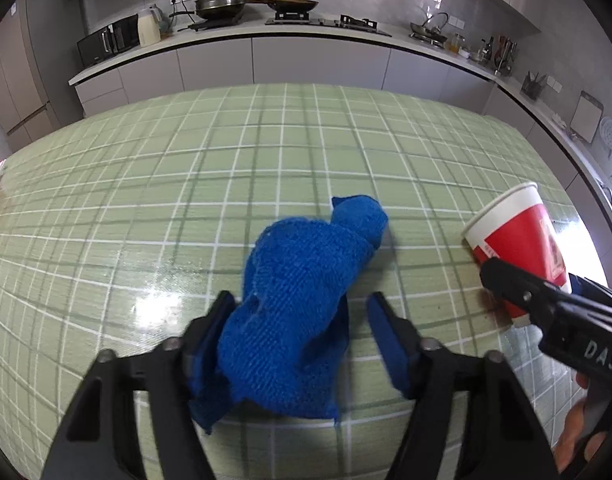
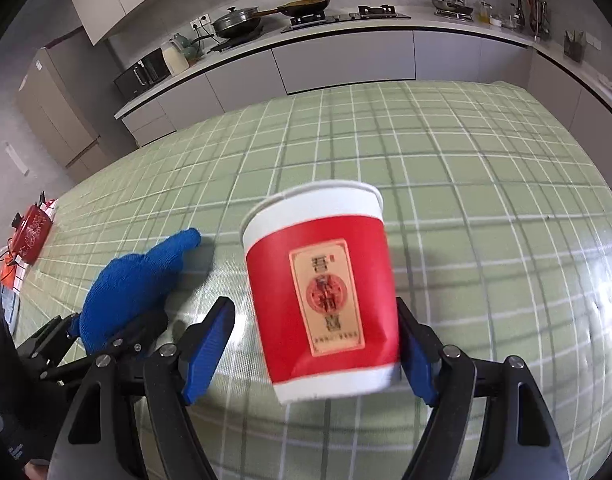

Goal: Collect trash
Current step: 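Grasp the blue cloth with the left tool while the right tool grasps the red paper cup, then carry the blue cloth and red cup over the black bin with both tools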

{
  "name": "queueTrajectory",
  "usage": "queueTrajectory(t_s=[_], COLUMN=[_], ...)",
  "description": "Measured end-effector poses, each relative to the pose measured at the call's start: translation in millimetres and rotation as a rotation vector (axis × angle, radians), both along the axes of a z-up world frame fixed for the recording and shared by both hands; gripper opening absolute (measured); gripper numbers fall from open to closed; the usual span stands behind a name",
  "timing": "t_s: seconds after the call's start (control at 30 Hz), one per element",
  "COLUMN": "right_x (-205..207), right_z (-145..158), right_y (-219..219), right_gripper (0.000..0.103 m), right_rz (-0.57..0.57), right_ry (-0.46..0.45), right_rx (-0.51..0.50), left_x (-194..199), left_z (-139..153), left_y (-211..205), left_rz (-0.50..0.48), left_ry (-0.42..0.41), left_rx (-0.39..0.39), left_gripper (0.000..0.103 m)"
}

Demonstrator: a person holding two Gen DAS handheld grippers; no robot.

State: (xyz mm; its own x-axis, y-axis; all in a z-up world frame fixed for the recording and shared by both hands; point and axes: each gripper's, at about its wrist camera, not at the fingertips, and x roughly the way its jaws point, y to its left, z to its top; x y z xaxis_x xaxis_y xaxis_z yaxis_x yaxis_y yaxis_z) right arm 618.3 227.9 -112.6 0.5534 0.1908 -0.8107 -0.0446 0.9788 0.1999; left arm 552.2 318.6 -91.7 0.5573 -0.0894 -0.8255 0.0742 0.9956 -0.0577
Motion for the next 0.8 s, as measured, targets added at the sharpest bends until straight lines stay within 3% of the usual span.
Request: queueTrajectory(t_s=[0.03, 0.07, 0.13, 0.23, 0.53, 0.8], right_x=[0.8, 2.0, 3.5, 0.5, -41.0, -103.4], right_z=[-1.1, -1.7, -2.7, -1.0, 22.7, 44.7], right_y=[-1.4, -1.8, -2.7, -3.4, -27.9, -85.5], right_gripper=[0.077, 0.065, 0.063, 0.061, 0.061, 0.061], right_rz=[0.001, 0.003, 0.010, 0.020, -0.003, -0.026], right_ry=[-0.007, -0.007, -0.009, -0.028, -0.087, -0.120], right_rx=[0.002, 0.006, 0.023, 0.003, 0.039, 0.078], left_x=[-0.3, -1.7, -0.9, -3.6, -40.0, -87.8], left_z=[-0.4, 0.2, -0.3, 2.9, 36.4, 63.9], left_y=[0.1, 1.0, -0.2, 2.6, -3.9, -63.7], left_rz=[0.000, 0.002, 0.003, 0.011, -0.014, -0.057], left_ry=[-0.001, -0.009, -0.010, -0.016, -0.091, -0.115], left_rx=[-0.001, 0.000, -0.006, -0.024, -0.061, -0.075], left_gripper=[0.053, 0.049, 0.031, 0.025, 0.022, 0.022])
